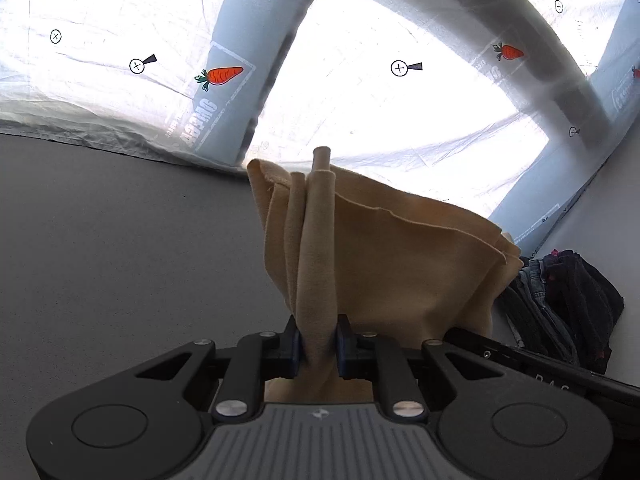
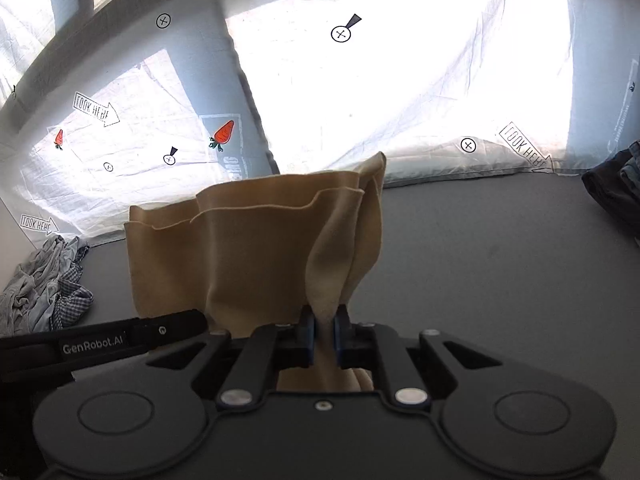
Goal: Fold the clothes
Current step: 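Grasp the folded shirt edge with both tools and lift it, then carry the folded shirt with both tools onto the dark clothes stack and release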
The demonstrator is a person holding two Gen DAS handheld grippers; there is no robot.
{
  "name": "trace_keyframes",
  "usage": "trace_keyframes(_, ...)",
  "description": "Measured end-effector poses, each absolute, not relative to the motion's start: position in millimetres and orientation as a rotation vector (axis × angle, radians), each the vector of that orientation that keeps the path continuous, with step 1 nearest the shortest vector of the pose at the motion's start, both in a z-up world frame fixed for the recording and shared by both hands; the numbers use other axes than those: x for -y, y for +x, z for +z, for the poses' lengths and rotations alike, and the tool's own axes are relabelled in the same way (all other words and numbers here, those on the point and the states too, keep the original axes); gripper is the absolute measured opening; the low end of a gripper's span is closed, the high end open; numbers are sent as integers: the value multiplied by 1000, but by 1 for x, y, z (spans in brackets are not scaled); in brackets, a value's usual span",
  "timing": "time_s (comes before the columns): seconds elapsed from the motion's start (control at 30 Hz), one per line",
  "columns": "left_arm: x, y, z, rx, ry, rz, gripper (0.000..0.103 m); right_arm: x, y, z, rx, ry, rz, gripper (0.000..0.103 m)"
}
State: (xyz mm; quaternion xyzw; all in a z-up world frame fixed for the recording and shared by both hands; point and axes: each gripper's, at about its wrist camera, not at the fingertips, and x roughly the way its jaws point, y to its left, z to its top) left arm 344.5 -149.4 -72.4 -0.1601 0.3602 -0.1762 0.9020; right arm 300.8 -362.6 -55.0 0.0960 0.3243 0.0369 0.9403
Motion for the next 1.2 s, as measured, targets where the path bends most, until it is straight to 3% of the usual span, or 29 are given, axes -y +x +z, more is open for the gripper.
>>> trace_keyframes(0.33, 222, 316, -11, -595, -266, -617, 17, 416, 226, 6, -459, 156, -132, 10)
trace_keyframes(0.6, 369, 254, 11, -465, -215, -696, 17, 552, 169, 28, -325, 150, -210, 10)
trace_keyframes(0.83, 527, 213, 14, -481, -281, -738, 18, 705, 131, 48, -243, 88, -265, 10)
trace_keyframes(1.2, 720, 228, 28, -435, -215, -856, 18, 873, 174, 65, -135, 65, -367, 11)
